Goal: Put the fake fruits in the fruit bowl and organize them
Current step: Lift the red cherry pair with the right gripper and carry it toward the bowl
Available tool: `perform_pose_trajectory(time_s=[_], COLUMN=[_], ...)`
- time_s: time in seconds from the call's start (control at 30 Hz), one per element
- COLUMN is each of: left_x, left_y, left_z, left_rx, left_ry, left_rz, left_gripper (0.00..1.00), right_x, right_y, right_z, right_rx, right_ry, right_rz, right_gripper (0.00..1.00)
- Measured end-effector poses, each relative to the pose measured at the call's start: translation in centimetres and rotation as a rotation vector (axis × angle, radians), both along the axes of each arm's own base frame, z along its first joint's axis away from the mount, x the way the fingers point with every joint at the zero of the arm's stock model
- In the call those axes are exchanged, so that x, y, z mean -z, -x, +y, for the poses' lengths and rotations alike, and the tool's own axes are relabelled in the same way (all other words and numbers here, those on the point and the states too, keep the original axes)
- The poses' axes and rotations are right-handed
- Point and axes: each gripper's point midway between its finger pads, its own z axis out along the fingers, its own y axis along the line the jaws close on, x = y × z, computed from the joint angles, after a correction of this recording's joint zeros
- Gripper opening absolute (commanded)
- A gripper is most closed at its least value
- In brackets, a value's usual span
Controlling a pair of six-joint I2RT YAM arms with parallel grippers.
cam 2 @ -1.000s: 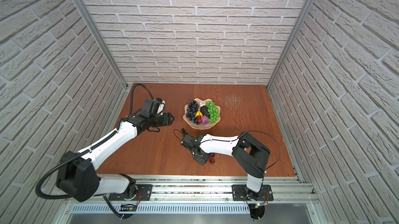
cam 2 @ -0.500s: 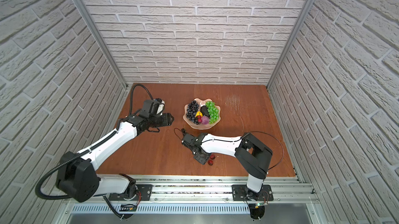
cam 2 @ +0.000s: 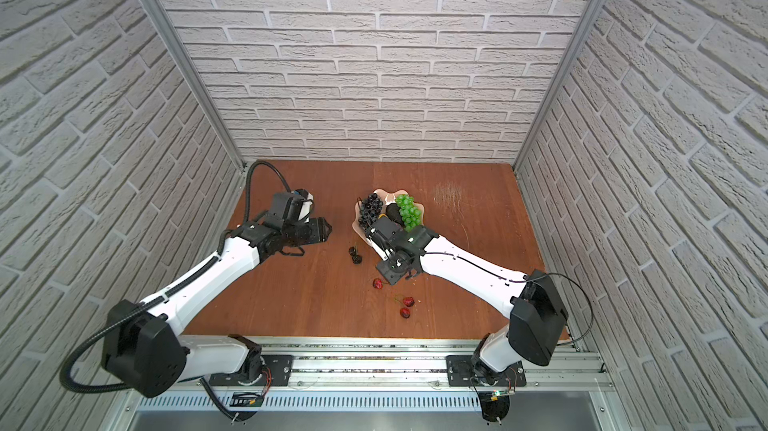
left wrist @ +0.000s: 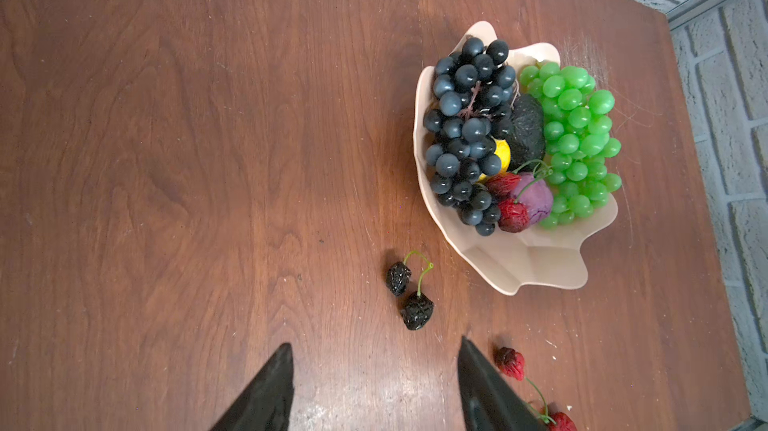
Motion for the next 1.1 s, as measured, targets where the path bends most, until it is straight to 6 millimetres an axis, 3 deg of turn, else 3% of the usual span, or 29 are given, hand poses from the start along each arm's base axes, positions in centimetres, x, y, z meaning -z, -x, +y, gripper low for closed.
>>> perform_pose_trajectory(time_s=[0.2, 0.53, 0.87, 1.1], left_x=[-0.4, 0.3, 0.5, 0.5], left_y=[0.1, 0.4, 0.4, 0.4], left_z=[0.1, 0.3, 0.5, 0.6], left_rx=[-0.007, -0.009, -0.014, -0.014], left_ry=[0.007, -0.004, -0.006, -0.006], left_rz=[-0.009, 0.007, 0.009, 0.009], left_gripper=[0.66, 0.69, 0.69, 0.69], right_x=[5.1, 9.3, 10.5, 10.6], right_y=[2.5, 3.8, 3.2, 3.0], right_z=[-1.2, -1.2, -1.9, -1.9], right_rx=[-0.025, -0.045, -0.020, -0.017], right_ry=[0.089, 0.117, 0.108, 0.106], right_rz=[0.156, 0.286, 0.308, 0.306], right_gripper=[0.48, 0.59, 0.51, 0.32])
